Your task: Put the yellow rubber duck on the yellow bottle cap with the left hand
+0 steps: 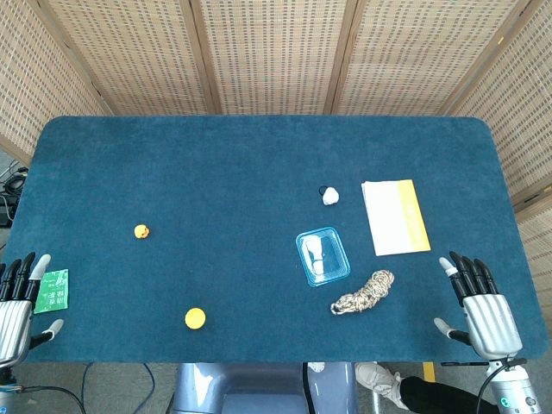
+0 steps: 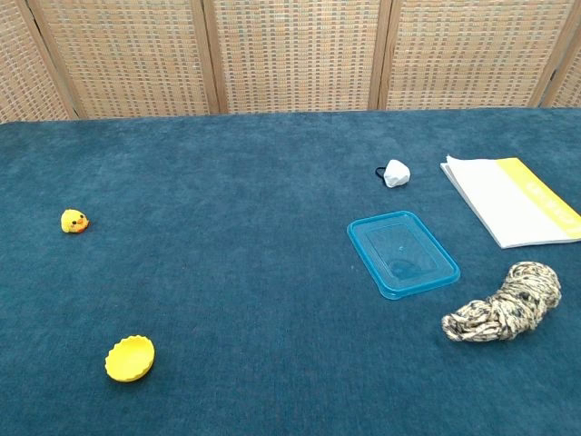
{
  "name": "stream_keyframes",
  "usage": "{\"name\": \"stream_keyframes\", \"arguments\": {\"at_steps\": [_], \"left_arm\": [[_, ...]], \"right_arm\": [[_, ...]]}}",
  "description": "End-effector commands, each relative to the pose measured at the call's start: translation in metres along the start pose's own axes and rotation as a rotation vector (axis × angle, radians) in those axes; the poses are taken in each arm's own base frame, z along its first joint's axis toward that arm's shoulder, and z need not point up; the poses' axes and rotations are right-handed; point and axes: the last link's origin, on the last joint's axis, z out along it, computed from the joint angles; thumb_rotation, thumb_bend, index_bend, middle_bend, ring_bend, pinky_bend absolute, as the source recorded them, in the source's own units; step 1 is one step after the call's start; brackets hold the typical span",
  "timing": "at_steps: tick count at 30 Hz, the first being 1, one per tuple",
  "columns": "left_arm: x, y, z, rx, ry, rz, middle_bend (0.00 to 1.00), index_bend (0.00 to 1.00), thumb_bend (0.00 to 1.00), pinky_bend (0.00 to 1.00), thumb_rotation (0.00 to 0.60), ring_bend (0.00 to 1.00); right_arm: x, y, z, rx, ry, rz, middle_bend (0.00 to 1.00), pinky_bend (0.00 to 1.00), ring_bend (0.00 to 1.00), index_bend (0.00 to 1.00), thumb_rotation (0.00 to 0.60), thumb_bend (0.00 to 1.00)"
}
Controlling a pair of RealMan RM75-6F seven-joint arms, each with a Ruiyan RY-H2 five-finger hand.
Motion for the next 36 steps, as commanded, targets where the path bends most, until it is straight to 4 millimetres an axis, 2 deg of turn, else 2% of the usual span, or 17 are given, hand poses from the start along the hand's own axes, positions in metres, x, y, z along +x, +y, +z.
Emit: {"name": "stream_keyframes", "arguments": {"at_steps": [1,22,36], "left_arm": [[-0.0001,-0.0001,-0.0001,0.001,0.000,0.001,0.00,0.00,0.12,0.00,0.600,0.00],[0.0038,0.0001,-0.0054,-0.003,0.018,-0.005,0.00,0.00,0.12,0.00,0.600,0.00],[0.0021,-0.0035,0.0003,0.009,0.007,-0.015,0.00,0.00,0.12,0.00,0.600,0.00]], "right_arm": [[0.0001,0.0005,0.0000,-0.001,0.000,0.000,0.00,0.00,0.00,0.00,0.600,0.00],[0.0060,-0.0009,-0.0055,0.013,0.018,0.014,0.00,0.00,0.00,0.00,0.600,0.00],[0.0012,0.0007,-0.0013,-0.002,-0.002,0.007,0.00,0.00,0.00,0.00,0.600,0.00]]}}
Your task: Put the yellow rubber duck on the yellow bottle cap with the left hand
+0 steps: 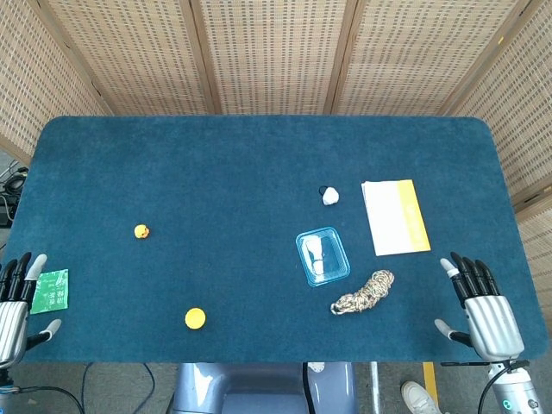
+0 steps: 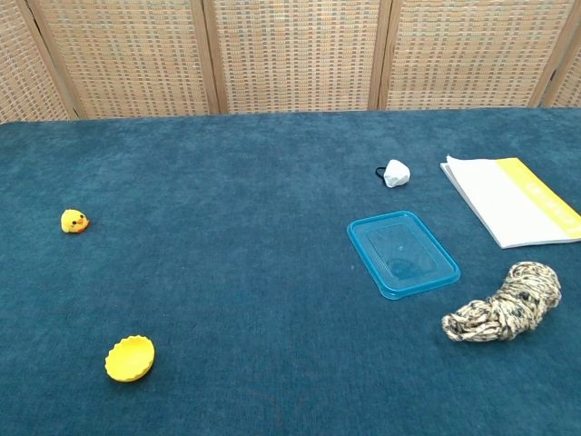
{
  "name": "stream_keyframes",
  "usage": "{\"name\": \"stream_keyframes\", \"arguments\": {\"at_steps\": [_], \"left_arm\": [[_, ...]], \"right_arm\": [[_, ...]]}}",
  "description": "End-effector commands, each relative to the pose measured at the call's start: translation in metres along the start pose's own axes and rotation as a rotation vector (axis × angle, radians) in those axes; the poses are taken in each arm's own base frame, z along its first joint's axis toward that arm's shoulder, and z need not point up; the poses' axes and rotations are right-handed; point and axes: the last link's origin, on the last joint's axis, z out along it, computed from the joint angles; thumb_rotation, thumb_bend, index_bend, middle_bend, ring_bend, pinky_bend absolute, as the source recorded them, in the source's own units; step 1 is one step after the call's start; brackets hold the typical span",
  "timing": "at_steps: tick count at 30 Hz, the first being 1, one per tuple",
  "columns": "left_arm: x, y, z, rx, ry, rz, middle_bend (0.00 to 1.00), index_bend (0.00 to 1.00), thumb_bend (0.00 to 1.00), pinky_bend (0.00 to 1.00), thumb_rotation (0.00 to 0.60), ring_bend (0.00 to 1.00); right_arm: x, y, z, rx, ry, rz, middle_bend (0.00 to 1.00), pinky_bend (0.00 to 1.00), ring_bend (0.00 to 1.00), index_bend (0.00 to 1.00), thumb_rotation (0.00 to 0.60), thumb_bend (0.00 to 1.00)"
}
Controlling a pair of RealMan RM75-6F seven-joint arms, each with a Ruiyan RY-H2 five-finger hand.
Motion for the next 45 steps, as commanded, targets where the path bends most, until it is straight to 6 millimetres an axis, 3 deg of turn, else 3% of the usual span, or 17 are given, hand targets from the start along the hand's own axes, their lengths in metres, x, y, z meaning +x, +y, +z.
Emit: {"name": "stream_keyframes", "arguments": {"at_steps": [1,10,18,25,32,45], "left_arm": [[0.000,-0.001,0.002,0.002,0.001,-0.003,0.00,0.00,0.12,0.00,0.600,0.00],[0.000,0.002,0.026,-0.009,-0.005,-0.005,0.00,0.00,0.12,0.00,0.600,0.00],[0.002,0.014,0.083,-0.068,-0.020,-0.012,0.00,0.01,0.16,0.00,0.600,0.00],[-0.019,0.022,0.140,-0.087,-0.133,0.038,0.00,0.19,0.19,0.00,0.600,0.00],[-0.033,0.033,0.180,-0.078,-0.207,0.062,0.00,0.33,0.21,0.00,0.600,0.00],[-0.052,0.060,0.218,-0.081,-0.306,0.138,0.00,0.35,0.21,0.00,0.600,0.00]], "right_arm": [[0.000,0.000,0.001,-0.001,0.000,-0.001,0.00,0.00,0.00,0.00,0.600,0.00],[0.000,0.002,0.002,-0.010,-0.007,0.012,0.00,0.00,0.00,0.00,0.600,0.00],[0.000,0.003,0.003,-0.014,-0.008,0.015,0.00,0.00,0.00,0.00,0.600,0.00],[-0.003,0.004,0.005,-0.021,-0.023,0.021,0.00,0.00,0.00,0.00,0.600,0.00],[-0.005,0.006,0.007,-0.028,-0.034,0.031,0.00,0.00,0.00,0.00,0.600,0.00],[-0.006,0.010,0.010,-0.038,-0.045,0.043,0.00,0.00,0.00,0.00,0.600,0.00]]}}
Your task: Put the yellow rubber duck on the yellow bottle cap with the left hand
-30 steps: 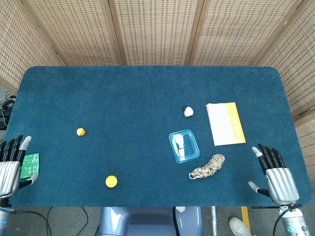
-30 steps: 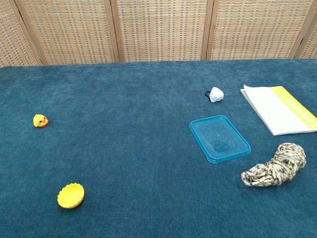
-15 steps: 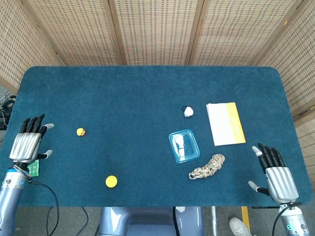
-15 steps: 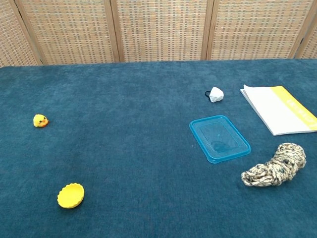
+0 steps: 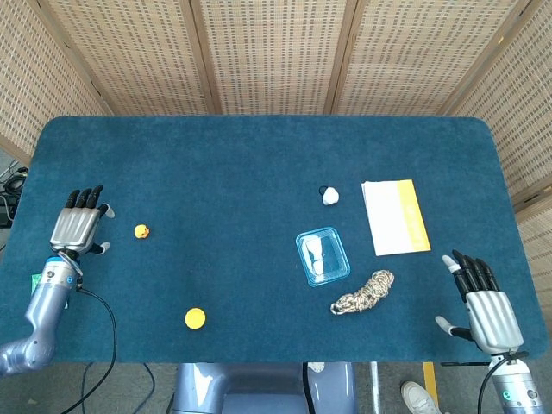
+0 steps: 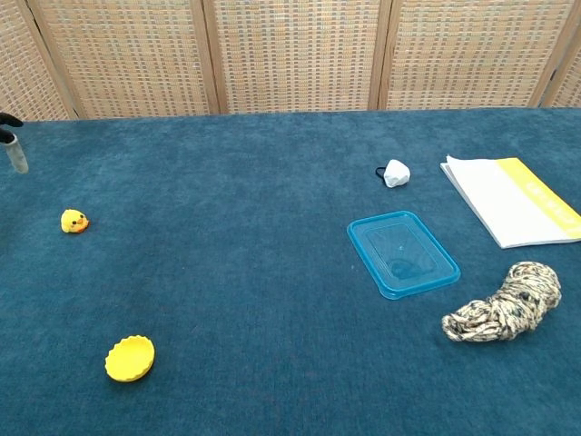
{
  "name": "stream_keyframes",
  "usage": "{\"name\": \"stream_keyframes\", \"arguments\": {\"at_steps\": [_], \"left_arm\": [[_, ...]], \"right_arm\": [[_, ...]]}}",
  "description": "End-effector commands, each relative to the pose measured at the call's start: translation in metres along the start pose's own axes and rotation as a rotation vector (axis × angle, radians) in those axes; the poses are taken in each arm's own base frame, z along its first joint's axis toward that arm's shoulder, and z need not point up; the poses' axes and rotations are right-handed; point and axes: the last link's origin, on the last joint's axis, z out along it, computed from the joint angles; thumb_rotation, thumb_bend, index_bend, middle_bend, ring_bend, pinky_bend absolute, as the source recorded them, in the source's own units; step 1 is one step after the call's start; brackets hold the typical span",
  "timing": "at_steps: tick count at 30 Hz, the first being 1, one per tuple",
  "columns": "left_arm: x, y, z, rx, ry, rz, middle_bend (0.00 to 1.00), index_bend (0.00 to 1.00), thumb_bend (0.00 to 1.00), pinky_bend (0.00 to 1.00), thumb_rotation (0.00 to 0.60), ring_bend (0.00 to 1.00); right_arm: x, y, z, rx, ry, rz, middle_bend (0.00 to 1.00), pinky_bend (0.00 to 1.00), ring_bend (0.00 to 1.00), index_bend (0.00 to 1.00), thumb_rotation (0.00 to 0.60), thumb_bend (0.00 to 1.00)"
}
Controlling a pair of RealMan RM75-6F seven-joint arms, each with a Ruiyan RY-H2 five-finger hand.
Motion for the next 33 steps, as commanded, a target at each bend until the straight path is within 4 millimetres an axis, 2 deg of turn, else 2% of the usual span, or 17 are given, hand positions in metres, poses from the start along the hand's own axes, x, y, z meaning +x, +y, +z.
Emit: {"name": "stream_keyframes", "arguments": {"at_steps": [1,9,33], "left_arm": [[-0.002,0.011,0.010,-0.010,-0.020,0.021,0.00,0.35,0.21,0.00,0.600,0.00],[-0.008,0.025,0.022,-0.008,-0.056,0.030,0.00,0.35,0.25,0.00,0.600,0.00],[-0.030,0.049,0.049,0.002,-0.122,0.046,0.00,0.36,0.25,0.00,0.600,0.00]], "right_arm": [[0.000,0.001,0.001,-0.003,-0.001,0.002,0.00,0.00,0.00,0.00,0.600,0.00],[-0.002,0.002,0.003,-0.004,-0.013,0.008,0.00,0.00,0.00,0.00,0.600,0.00],[-0.005,0.008,0.007,-0.025,-0.036,0.023,0.00,0.00,0.00,0.00,0.600,0.00]]}}
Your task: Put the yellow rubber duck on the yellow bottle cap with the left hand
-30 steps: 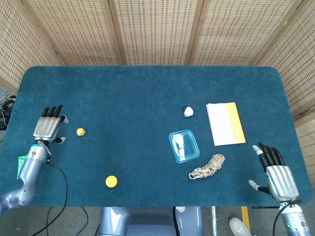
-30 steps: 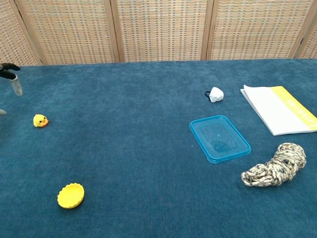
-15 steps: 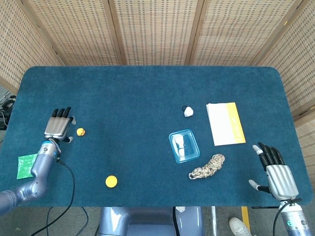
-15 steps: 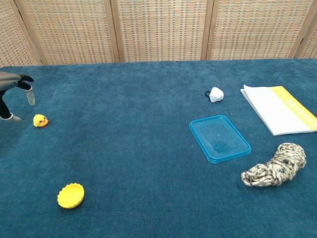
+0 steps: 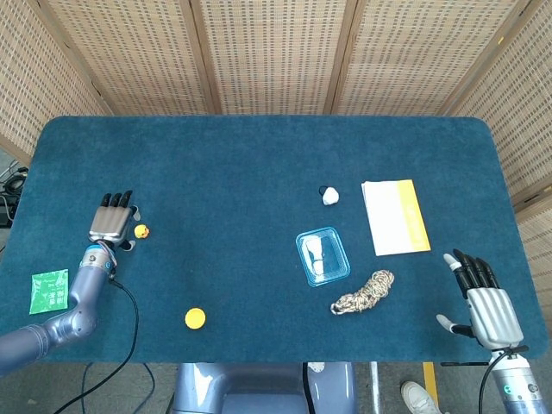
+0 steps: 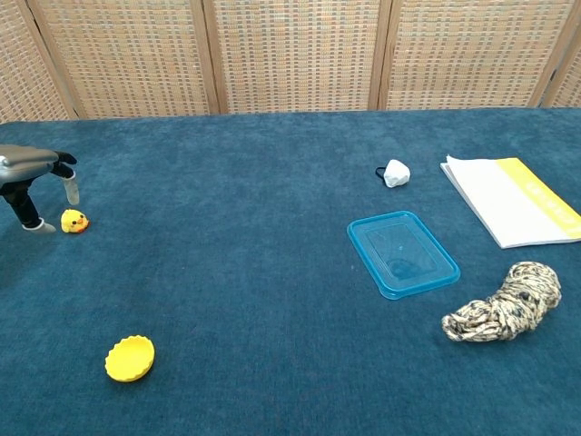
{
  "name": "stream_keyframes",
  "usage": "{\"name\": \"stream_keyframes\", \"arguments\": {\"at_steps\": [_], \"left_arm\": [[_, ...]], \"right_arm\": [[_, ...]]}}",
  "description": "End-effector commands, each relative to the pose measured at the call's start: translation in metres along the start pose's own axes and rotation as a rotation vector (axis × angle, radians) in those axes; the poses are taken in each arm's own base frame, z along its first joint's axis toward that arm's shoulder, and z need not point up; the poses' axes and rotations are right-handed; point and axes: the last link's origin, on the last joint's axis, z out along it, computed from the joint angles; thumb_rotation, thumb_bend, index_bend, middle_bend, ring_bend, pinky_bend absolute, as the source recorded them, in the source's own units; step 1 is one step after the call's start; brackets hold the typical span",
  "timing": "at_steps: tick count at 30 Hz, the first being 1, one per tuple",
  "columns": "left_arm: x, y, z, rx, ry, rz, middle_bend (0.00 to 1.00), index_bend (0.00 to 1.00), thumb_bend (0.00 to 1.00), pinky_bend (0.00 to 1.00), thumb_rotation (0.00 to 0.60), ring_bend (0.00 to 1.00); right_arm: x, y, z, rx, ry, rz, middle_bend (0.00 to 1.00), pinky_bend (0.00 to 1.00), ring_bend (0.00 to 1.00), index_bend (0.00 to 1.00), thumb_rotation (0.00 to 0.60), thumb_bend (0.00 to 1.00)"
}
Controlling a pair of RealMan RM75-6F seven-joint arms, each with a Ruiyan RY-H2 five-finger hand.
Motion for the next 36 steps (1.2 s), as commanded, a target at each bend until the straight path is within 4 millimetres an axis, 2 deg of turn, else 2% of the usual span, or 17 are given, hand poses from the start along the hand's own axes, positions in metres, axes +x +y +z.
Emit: {"name": "stream_keyframes", "arguments": {"at_steps": [1,13,24,31,36], "left_arm": [[-0.001,0.005,0.003,-0.009,0.001,0.001,0.00,0.36,0.25,0.00,0.600,0.00],[-0.006,0.012,0.008,-0.022,-0.019,0.009,0.00,0.39,0.28,0.00,0.600,0.00],[-0.011,0.013,0.006,-0.027,-0.022,0.017,0.00,0.46,0.29,0.00,0.600,0.00],[-0.014,0.012,0.004,-0.030,-0.025,0.026,0.00,0.49,0.33,0.00,0.600,0.00],[-0.010,0.012,0.002,-0.037,-0.010,0.018,0.00,0.49,0.33,0.00,0.600,0.00]], "right_arm": [[-0.001,0.001,0.001,-0.005,-0.003,0.001,0.00,0.00,0.00,0.00,0.600,0.00],[-0.002,0.002,0.003,-0.009,-0.005,0.000,0.00,0.00,0.00,0.00,0.600,0.00],[-0.002,0.002,0.003,-0.009,-0.003,0.007,0.00,0.00,0.00,0.00,0.600,0.00],[-0.002,0.002,0.003,-0.007,-0.002,0.009,0.00,0.00,0.00,0.00,0.600,0.00],[-0.002,0.002,0.003,-0.008,-0.003,0.010,0.00,0.00,0.00,0.00,0.600,0.00]]}}
